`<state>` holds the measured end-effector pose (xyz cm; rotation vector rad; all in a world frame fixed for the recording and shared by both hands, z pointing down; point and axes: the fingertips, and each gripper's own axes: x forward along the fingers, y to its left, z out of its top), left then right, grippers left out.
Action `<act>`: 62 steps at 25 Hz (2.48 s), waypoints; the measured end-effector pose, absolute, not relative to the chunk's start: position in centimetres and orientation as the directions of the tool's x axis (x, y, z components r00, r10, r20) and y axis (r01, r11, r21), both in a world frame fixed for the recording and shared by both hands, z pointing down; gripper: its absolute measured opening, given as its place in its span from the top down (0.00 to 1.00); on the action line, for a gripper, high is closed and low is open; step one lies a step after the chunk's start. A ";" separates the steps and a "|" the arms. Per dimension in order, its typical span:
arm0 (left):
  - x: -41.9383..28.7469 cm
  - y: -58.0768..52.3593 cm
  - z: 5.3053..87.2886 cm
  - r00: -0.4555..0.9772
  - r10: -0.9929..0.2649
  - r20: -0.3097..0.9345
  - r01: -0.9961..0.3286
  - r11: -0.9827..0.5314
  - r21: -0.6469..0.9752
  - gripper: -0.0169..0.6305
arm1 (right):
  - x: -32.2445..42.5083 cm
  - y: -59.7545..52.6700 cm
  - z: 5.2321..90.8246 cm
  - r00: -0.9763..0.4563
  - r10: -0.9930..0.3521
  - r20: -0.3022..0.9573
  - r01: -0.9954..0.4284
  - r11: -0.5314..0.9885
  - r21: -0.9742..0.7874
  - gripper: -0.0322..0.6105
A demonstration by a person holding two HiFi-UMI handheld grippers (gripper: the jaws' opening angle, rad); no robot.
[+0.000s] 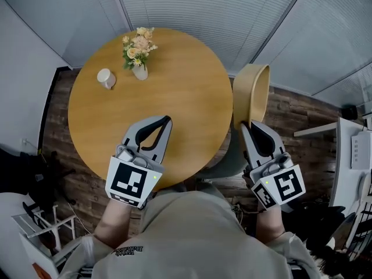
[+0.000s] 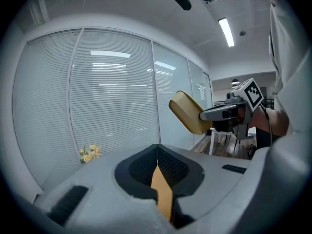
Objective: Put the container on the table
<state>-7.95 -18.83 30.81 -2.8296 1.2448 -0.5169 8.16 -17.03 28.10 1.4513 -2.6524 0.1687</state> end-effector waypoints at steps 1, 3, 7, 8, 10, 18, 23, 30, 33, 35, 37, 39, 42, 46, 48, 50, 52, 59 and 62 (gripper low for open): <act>-7.8 -18.8 30.9 0.629 -0.719 0.295 -0.718 -0.683 -0.135 0.94 | 8.4 -17.1 28.2 -0.536 -0.830 0.156 -0.843 0.536 -0.044 0.89; -7.7 -18.8 31.2 0.623 -0.721 0.302 -0.722 -0.679 -0.132 0.94 | 8.6 -17.2 28.5 -0.536 -0.829 0.163 -0.843 0.536 -0.046 0.89; -7.6 -19.3 31.8 0.618 -0.722 0.310 -0.725 -0.676 -0.130 0.94 | 8.5 -17.7 28.7 -0.553 -0.816 0.170 -0.831 0.554 -0.049 0.89; -7.4 -19.5 31.8 0.618 -0.723 0.309 -0.723 -0.677 -0.138 0.94 | 8.5 -17.9 28.8 -0.557 -0.812 0.174 -0.828 0.559 -0.043 0.89; -6.9 -19.9 31.7 0.621 -0.722 0.304 -0.717 -0.680 -0.152 0.94 | 8.6 -18.4 28.9 -0.560 -0.809 0.179 -0.824 0.566 -0.024 0.89; -5.4 -22.4 32.3 0.631 -0.713 0.305 -0.704 -0.692 -0.161 0.94 | 8.7 -21.7 29.1 -0.565 -0.799 0.206 -0.806 0.588 0.070 0.89; -5.0 -24.2 33.1 0.629 -0.713 0.309 -0.703 -0.692 -0.165 0.94 | 8.6 -24.6 30.8 -0.552 -0.803 0.227 -0.810 0.580 0.083 0.89; -4.0 -27.6 36.8 0.604 -0.710 0.361 -0.717 -0.682 -0.141 0.94 | 9.9 -29.5 35.7 -0.471 -0.821 0.322 -0.817 0.544 0.192 0.89; -3.8 -29.2 39.0 0.599 -0.696 0.396 -0.722 -0.683 -0.111 0.94 | 10.0 -31.6 37.9 -0.460 -0.809 0.367 -0.811 0.551 0.197 0.89; -3.8 -30.0 40.4 0.598 -0.684 0.418 -0.722 -0.686 -0.091 0.94 | 9.9 -32.9 39.3 -0.466 -0.794 0.391 -0.809 0.562 0.176 0.89; -3.6 -30.8 41.9 0.596 -0.670 0.442 -0.719 -0.691 -0.078 0.94 | 9.8 -34.1 40.7 -0.478 -0.777 0.409 -0.810 0.570 0.138 0.89; -3.4 -31.4 43.5 0.594 -0.655 0.468 -0.712 -0.698 -0.072 0.94 | 9.9 -35.3 42.1 -0.480 -0.767 0.425 -0.813 0.571 0.114 0.89; -3.1 -32.4 45.7 0.593 -0.632 0.499 -0.706 -0.706 -0.056 0.94 | 9.9 -36.7 44.3 -0.472 -0.755 0.455 -0.813 0.573 0.106 0.89; -2.7 -33.6 48.5 0.589 -0.603 0.539 -0.704 -0.710 -0.024 0.94 | 10.0 -38.7 47.5 -0.451 -0.749 0.486 -0.820 0.563 0.107 0.89; -2.5 -33.9 49.8 0.588 -0.589 0.555 -0.701 -0.713 -0.014 0.94 | 10.3 -39.7 49.6 -0.432 -0.744 0.509 -0.828 0.552 0.103 0.89; -2.4 -34.0 51.4 0.586 -0.573 0.573 -0.699 -0.715 0.000 0.94 | 10.3 -40.4 51.8 -0.421 -0.732 0.535 -0.832 0.547 0.095 0.89; -2.4 -34.5 52.8 0.584 -0.561 0.587 -0.696 -0.718 0.007 0.94 | 10.2 -41.1 53.9 -0.411 -0.721 0.558 -0.833 0.546 0.092 0.89; -2.7 -35.6 58.0 0.564 -0.523 0.639 -0.700 -0.713 0.034 0.94 | 10.6 -42.5 60.7 -0.375 -0.671 0.640 -0.830 0.550 0.090 0.89; -2.6 -35.9 60.0 0.561 -0.510 0.652 -0.699 -0.713 0.043 0.94 | 10.3 -42.5 63.1 -0.368 -0.642 0.673 -0.818 0.567 0.094 0.89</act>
